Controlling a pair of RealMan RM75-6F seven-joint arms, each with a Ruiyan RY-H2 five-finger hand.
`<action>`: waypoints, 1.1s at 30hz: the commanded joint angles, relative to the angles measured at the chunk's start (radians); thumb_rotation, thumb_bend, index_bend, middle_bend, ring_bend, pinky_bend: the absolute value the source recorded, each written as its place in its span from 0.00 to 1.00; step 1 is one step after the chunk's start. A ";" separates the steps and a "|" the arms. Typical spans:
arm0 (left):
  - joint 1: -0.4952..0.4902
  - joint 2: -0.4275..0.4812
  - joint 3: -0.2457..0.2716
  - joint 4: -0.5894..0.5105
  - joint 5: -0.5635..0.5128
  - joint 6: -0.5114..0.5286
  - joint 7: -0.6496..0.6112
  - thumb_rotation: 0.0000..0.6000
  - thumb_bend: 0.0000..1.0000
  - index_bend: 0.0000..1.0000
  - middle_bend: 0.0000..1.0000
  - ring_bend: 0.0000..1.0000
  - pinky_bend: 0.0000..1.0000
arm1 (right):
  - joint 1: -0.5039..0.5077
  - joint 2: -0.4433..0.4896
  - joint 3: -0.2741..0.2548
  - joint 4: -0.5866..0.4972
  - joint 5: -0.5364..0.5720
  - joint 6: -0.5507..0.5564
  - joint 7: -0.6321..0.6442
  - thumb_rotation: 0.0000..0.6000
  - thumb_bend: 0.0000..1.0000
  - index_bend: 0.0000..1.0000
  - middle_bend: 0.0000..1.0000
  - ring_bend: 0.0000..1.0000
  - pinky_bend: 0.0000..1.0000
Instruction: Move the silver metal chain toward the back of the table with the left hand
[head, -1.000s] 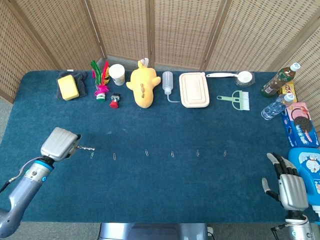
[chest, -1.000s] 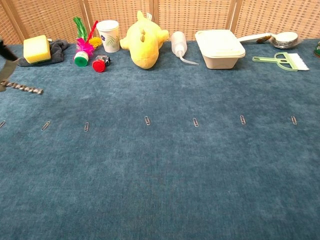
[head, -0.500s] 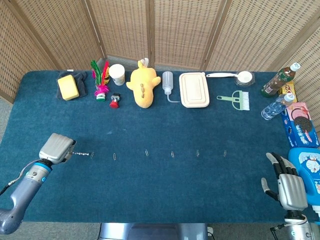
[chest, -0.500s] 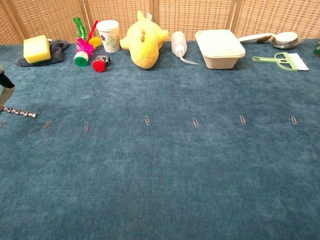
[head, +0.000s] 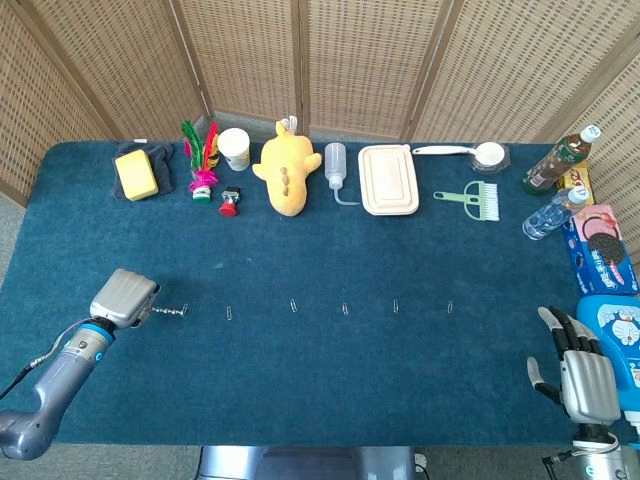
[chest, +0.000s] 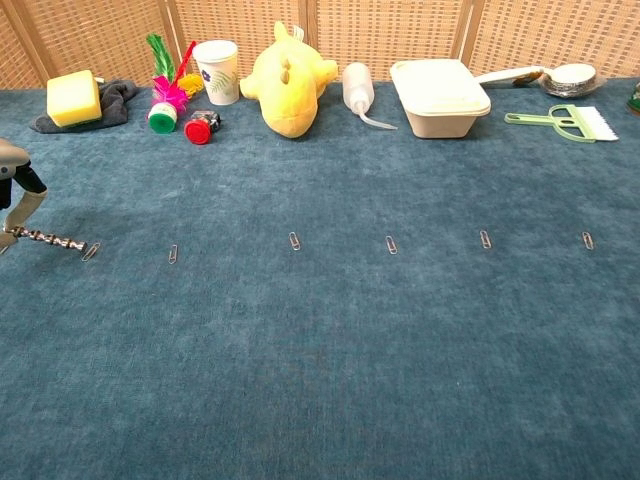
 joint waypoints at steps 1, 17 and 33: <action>-0.003 -0.004 -0.001 0.008 -0.010 -0.004 0.003 1.00 0.60 0.62 0.94 0.91 0.85 | 0.001 0.001 0.001 -0.001 0.000 0.000 -0.002 1.00 0.44 0.12 0.15 0.15 0.17; -0.011 -0.019 -0.001 0.039 -0.033 -0.018 -0.015 1.00 0.60 0.62 0.94 0.91 0.85 | 0.002 -0.003 0.003 0.003 0.001 0.001 0.000 1.00 0.44 0.12 0.15 0.15 0.17; -0.074 0.010 -0.089 0.011 -0.036 -0.008 -0.035 1.00 0.60 0.62 0.94 0.91 0.85 | 0.014 -0.014 0.001 0.004 -0.005 -0.015 -0.004 1.00 0.44 0.12 0.15 0.15 0.17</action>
